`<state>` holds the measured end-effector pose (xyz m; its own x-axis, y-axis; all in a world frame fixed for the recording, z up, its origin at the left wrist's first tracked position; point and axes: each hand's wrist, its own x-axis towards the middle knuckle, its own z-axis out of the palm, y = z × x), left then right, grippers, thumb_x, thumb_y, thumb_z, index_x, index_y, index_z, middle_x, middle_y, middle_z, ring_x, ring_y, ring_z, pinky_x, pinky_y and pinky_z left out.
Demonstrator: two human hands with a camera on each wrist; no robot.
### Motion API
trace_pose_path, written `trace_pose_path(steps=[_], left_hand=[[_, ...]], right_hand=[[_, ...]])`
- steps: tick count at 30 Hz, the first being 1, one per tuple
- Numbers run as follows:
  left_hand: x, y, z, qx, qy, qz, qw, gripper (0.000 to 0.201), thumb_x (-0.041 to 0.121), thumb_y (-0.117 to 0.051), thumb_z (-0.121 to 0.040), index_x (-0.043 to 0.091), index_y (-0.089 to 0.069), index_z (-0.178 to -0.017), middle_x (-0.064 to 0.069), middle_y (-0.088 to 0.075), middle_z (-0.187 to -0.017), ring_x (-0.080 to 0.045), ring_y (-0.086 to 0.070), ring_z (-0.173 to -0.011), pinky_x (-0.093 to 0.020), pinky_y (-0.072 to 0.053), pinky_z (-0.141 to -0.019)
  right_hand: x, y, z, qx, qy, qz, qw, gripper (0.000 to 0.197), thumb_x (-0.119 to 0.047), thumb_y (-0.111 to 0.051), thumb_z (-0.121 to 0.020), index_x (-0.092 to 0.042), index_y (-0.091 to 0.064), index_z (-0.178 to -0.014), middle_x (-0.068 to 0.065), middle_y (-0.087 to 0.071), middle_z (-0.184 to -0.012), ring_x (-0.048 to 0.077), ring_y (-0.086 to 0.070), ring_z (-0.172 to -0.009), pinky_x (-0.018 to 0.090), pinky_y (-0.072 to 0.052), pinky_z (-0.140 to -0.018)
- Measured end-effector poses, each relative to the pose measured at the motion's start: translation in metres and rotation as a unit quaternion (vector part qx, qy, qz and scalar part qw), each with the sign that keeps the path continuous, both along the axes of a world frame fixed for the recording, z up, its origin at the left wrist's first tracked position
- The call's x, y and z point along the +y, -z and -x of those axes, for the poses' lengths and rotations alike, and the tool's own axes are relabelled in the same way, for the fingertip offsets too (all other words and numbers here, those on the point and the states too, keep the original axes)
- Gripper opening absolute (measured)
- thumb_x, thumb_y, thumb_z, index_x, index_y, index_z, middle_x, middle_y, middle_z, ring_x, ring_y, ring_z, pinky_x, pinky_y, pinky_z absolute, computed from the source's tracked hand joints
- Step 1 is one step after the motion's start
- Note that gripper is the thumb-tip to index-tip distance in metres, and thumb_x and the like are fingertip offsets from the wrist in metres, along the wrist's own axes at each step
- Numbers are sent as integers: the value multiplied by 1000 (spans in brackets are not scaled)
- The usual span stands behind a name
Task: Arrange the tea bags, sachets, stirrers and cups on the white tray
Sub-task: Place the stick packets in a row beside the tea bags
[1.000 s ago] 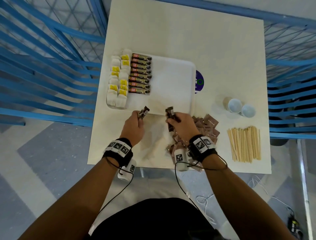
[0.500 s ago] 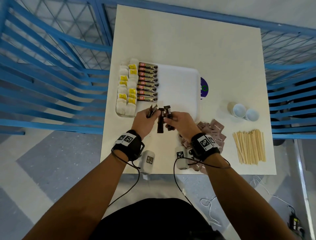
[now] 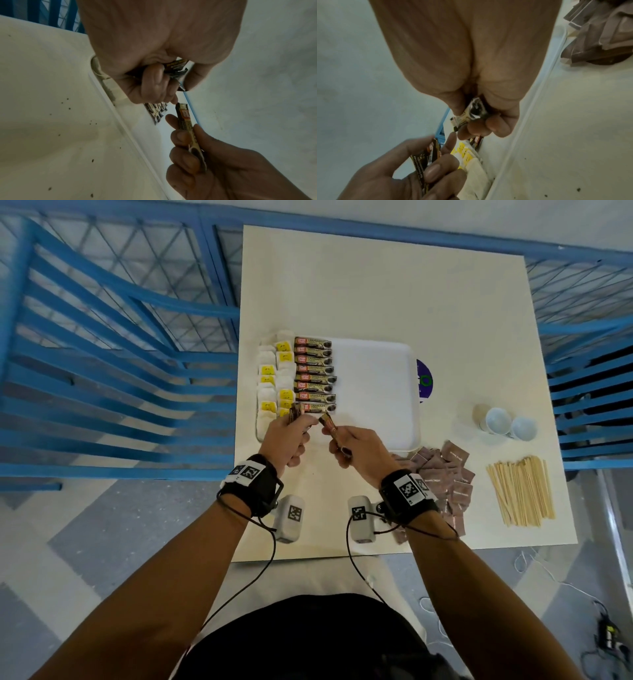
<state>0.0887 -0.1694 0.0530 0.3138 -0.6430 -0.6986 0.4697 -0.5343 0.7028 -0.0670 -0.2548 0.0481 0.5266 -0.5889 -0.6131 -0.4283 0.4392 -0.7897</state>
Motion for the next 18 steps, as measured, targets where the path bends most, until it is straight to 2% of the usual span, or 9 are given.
trace_pose_path(steps=[2,4,6,9,12,13,15,17,18], left_hand=[[1,0,-4,-18,9,13,1000,21,37,-71,-92,19,-61,-87,5,-34,-61,-12,-22,-45,-24,-16,-45],[1,3,-6,-36,6,15,999,30,40,-78,-87,12,-69,-92,0,-36,-65,-13,-24,-46,-24,-18,-44],[0,5,-8,-47,-11,7,999,30,38,-80,-85,11,-73,-94,-5,-44,-69,-14,-26,-47,-23,-21,-44],[-1,7,-8,-60,-33,-10,998,26,35,-79,-87,11,-70,-82,-5,-56,-68,-14,-29,-47,-23,-25,-42],[-2,10,-5,-72,-59,-23,995,25,33,-78,-88,8,-73,-84,-9,-67,-74,-14,-31,-46,-23,-27,-40],[-1,10,-4,-78,-72,-27,994,23,31,-77,-89,9,-74,-85,-10,-72,-78,-14,-32,-46,-23,-28,-40],[1,11,-4,-84,-94,-35,991,20,30,-77,-90,11,-76,-83,-10,-77,-84,-15,-33,-45,-23,-29,-40],[4,13,-4,-70,-110,-30,991,20,31,-77,-90,12,-77,-83,-12,-76,-84,-16,-32,-47,-23,-28,-41],[6,13,-4,-66,-116,-28,991,22,32,-77,-90,11,-76,-86,-11,-76,-83,-15,-32,-47,-23,-29,-41]], right_hand=[[-1,-1,-4,-7,-4,-9,1000,32,-16,-40,-107,-3,-69,-113,7,-62,-74,19,-45,-60,31,-32,-55],[-4,-2,-7,-6,-23,-5,1000,33,-15,-39,-107,-3,-69,-113,7,-62,-74,18,-44,-61,31,-31,-56],[-8,-6,-9,-3,-49,4,999,32,-15,-39,-108,-2,-68,-113,7,-62,-74,17,-44,-61,30,-32,-56],[-14,-8,-12,-4,-68,9,998,28,-15,-40,-108,-7,-65,-118,8,-64,-73,18,-45,-63,27,-35,-55],[-22,-4,-15,42,-108,115,987,23,-17,-43,-106,-17,-61,-120,2,-70,-74,17,-51,-60,30,-42,-60],[-23,-2,-17,66,-146,185,970,19,-22,-47,-104,-21,-61,-117,-3,-72,-78,15,-56,-63,31,-45,-65],[-24,1,-20,110,-239,323,909,17,-33,-61,-96,-27,-61,-112,-10,-70,-90,11,-59,-77,31,-48,-75],[-24,5,-22,125,-305,399,855,23,-34,-68,-90,-29,-61,-111,-14,-66,-96,13,-58,-87,38,-48,-84],[-26,7,-24,123,-310,414,847,23,-31,-69,-89,-29,-62,-111,-15,-65,-96,14,-57,-90,41,-48,-87]])
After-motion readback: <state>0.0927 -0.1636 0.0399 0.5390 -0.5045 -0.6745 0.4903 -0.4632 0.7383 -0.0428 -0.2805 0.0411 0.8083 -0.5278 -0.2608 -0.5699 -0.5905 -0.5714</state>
